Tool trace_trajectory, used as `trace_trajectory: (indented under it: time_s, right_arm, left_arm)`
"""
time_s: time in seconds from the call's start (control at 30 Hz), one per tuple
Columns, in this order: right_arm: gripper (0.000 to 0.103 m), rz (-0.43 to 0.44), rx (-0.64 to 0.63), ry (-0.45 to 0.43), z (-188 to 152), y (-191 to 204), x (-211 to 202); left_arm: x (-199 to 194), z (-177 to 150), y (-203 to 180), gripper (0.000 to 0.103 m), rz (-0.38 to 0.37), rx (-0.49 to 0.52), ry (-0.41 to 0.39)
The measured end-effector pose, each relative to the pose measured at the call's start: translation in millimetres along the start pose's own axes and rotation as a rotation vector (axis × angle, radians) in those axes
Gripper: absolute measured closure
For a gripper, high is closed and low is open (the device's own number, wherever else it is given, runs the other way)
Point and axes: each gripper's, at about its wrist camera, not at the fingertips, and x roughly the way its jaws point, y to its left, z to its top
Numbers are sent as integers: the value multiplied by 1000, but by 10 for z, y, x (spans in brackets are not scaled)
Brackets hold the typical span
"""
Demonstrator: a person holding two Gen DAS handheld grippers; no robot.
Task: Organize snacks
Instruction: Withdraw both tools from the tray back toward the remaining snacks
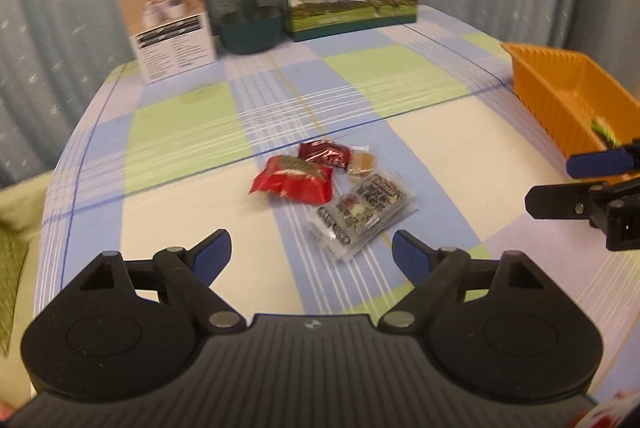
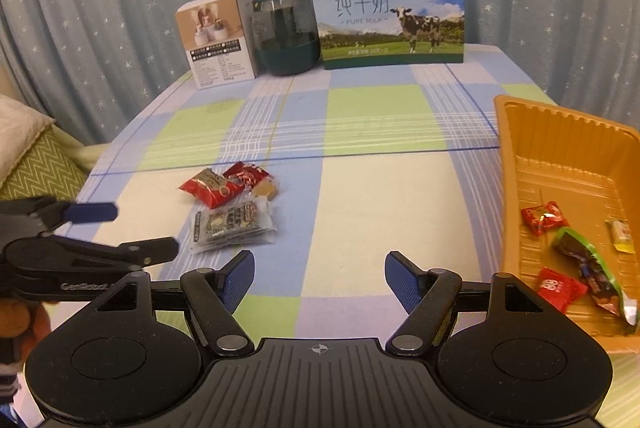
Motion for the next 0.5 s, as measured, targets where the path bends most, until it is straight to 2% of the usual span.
trace_trajectory:
  time_s: [0.27, 0.5]
  right_arm:
    - [31, -10, 18, 7, -15, -78, 146]
    - [31, -11, 35, 8, -13, -135, 229]
  left_arm:
    - [372, 109, -47, 22, -55, 119, 0]
    - [572, 113, -34, 33, -129, 127, 23]
